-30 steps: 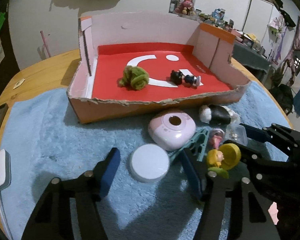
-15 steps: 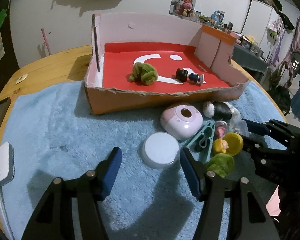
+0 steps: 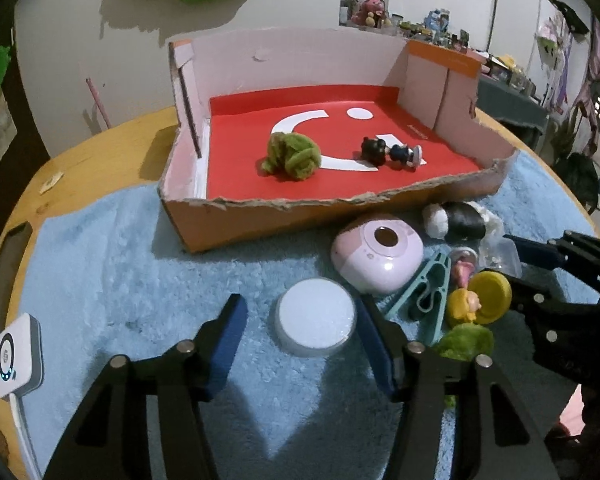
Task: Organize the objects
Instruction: 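Grasp the white round puck with the left gripper while the right grasps the clear cube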
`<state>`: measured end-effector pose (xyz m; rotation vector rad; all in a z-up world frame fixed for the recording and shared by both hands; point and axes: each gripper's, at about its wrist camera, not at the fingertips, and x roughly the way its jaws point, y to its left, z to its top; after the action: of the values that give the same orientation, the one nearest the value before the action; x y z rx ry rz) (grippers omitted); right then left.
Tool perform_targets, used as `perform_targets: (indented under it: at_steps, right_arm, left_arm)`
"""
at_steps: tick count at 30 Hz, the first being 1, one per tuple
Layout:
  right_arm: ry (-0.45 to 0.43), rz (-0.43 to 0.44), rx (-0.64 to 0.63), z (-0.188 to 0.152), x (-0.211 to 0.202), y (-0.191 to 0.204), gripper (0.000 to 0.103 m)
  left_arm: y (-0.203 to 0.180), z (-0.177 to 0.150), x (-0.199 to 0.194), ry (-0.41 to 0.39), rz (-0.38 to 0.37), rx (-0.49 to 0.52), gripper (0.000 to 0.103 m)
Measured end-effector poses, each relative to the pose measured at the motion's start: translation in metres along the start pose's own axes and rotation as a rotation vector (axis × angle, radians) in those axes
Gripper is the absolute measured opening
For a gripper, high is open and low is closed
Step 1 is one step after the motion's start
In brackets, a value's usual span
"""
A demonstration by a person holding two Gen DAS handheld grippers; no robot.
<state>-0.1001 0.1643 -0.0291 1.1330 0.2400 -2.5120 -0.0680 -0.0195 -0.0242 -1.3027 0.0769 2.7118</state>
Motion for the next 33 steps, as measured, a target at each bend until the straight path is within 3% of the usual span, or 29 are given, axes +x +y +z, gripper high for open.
perform_targets:
  at_steps: [4,33]
  right_arm:
    - [0.0,-0.004,-0.004,0.001,0.0,0.001,0.041]
    - [-0.097,0.071,-0.011,0.017,-0.033,0.01,0.041]
  left_arm:
    - [-0.001,0.0,-0.002,0.001,-0.017,-0.004,0.043]
    - [-0.001,0.01,-0.021,-0.032,-0.059,-0.052,0.042]
